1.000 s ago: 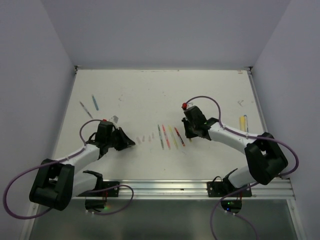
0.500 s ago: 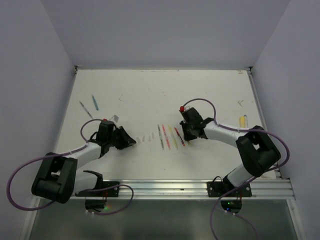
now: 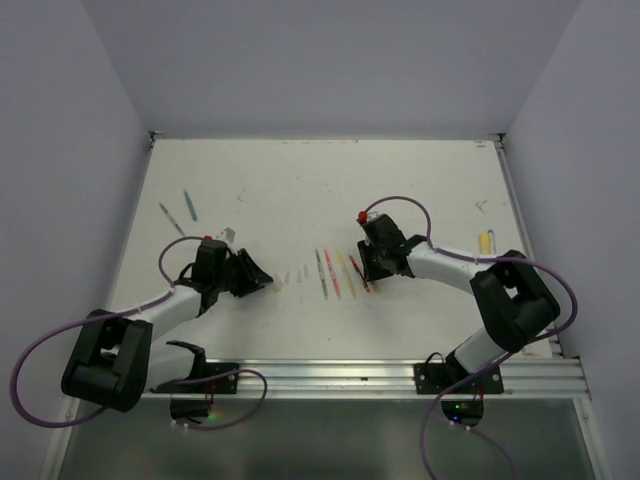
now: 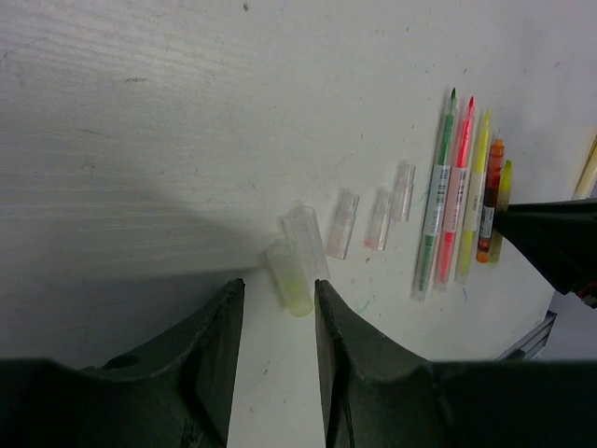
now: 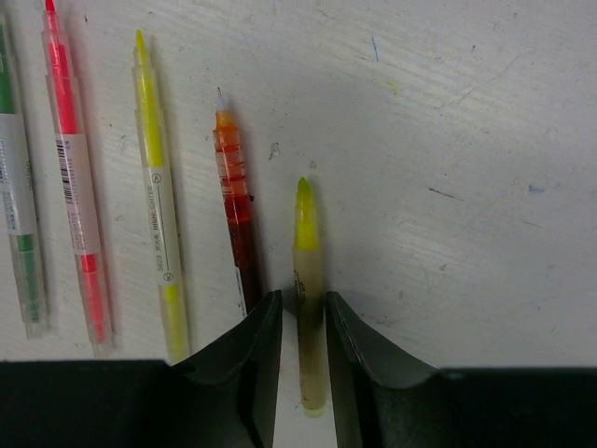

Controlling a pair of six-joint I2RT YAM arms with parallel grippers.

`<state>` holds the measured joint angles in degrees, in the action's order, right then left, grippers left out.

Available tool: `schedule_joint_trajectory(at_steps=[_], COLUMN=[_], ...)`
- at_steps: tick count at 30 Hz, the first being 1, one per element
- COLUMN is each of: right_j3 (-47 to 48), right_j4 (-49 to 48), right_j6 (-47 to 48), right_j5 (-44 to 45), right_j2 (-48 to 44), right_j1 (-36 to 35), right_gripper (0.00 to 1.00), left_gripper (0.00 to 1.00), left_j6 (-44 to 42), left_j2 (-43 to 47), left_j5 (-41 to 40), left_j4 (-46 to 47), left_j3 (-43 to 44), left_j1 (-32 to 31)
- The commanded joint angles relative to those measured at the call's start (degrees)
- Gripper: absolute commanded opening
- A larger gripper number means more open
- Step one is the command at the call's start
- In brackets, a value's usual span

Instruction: Open the pen caps

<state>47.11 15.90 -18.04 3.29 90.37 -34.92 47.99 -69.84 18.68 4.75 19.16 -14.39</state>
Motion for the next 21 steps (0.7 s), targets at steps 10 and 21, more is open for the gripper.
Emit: schedule_joint_trajectory(at_steps=[10,21], right_j3=[7.02,13.09], right_j4=[4.13,12.93], right_j6=[-3.14,-6.04], right_j5=[8.3,26.58], right_j2=[-6.95,-4.77], right_j1=[4.76,28.74], right_gripper=[0.34,0.36], left_gripper=[0.42,0.48], left_j6=[-0.7,0.44], left_j2=[9.72,12.89], left_j5=[-2.86,4.26], left_j4=[-8.79,-6.07], left_j3=[7.47,10.63], left_j1=[-0.28,-0.46])
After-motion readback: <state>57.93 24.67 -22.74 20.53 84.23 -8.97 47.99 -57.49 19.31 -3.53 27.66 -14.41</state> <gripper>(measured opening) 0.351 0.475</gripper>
